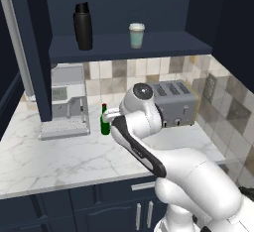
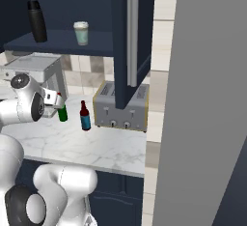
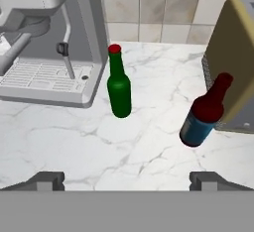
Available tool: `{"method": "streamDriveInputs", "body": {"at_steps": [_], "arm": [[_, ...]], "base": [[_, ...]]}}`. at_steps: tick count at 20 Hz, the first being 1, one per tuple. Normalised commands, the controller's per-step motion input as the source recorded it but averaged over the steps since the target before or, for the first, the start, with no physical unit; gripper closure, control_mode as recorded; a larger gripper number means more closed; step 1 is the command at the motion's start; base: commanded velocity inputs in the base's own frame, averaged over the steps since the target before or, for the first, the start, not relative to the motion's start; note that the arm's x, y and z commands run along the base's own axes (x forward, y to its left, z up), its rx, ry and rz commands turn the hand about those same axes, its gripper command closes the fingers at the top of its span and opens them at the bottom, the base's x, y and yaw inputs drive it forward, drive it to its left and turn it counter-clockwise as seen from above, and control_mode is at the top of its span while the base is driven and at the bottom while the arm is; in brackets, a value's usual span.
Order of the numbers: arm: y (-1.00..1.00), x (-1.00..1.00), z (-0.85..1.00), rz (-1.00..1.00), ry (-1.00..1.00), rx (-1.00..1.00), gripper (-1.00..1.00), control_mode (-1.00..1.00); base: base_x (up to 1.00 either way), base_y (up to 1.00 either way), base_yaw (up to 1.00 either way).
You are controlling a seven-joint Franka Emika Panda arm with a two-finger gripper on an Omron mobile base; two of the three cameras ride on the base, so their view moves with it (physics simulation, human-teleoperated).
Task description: Sort all alcoholic drinks to one cabinet, and non-alcoholic drinks to the other.
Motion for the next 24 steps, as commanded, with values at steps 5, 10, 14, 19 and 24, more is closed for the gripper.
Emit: {"method": "streamDriveInputs", "body": {"at_steps": [5, 10, 14, 19, 24], "arm": [[0.05, 0.22, -0.14, 0.00, 0.00, 0.00, -1.00, -1.00], [0.06, 0.21, -0.14, 0.00, 0.00, 0.00, -1.00, -1.00], [0.09, 0.20, -0.13, 0.00, 0.00, 0.00, -1.00, -1.00], [0.05, 0.16, -0.08, 0.00, 0.00, 0.00, -1.00, -1.00], [0.06, 0.16, -0.06, 0.00, 0.00, 0.00, -1.00, -1.00]], "base": [[0.00, 0.00, 0.00], [0.00, 0.00, 0.00], [0.00, 0.00, 0.00], [0.00, 0.00, 0.00], [0.00, 0.00, 0.00]]}}
